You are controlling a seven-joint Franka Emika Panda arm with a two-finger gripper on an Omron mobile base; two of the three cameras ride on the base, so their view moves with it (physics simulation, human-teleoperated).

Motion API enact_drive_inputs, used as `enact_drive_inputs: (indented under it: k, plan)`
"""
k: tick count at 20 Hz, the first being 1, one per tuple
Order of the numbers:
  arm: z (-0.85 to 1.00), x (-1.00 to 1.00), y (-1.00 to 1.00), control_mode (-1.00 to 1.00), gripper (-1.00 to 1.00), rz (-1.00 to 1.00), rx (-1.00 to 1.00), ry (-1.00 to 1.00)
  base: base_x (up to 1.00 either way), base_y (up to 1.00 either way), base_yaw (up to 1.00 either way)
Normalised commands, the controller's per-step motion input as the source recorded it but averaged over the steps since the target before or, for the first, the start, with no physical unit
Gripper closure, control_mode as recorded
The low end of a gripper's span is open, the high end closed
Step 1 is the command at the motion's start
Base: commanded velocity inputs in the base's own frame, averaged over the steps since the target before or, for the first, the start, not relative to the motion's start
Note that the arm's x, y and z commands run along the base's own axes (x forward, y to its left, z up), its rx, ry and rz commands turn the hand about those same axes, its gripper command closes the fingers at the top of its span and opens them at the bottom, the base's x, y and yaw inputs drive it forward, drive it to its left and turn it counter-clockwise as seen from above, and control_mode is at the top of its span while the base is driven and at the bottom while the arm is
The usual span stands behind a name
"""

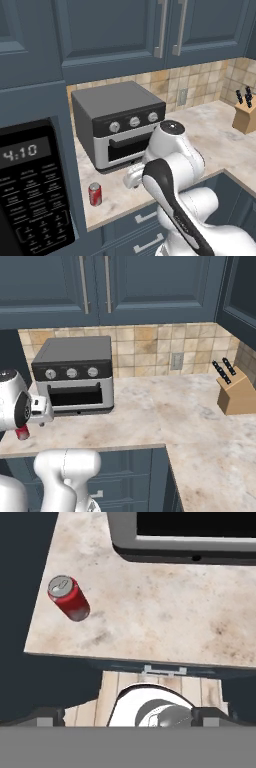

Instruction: Four empty soda cans are scattered around the kitchen. Gather all the cans and cluster them next to the stove for recycling.

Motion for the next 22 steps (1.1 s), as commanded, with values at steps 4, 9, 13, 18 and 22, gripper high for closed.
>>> enact_drive_inputs:
  k: [4, 9, 13, 18, 22]
  plan:
    - [0.00, 0.00, 0.42, -1.00, -1.00, 0.08, -0.01, -0.07, 0.00, 0.00, 0.00]
    - [0.00, 0.30, 0.50, -1.00, -1.00, 0.00, 0.00, -0.14, 0.00, 0.00, 0.00]
    - [-0.16, 0.67, 0.32, -1.00, -1.00, 0.00, 0.00, -0.09, 0.00, 0.00, 0.00]
    - [-0.11, 0.44, 0.35, -1.00, -1.00, 0.00, 0.03, -0.01, 0.00, 0.00, 0.00]
    - [0.00, 0.07, 0.26, -1.00, -1.00, 0.12, 0.04, 0.02, 0.00, 0.00, 0.00]
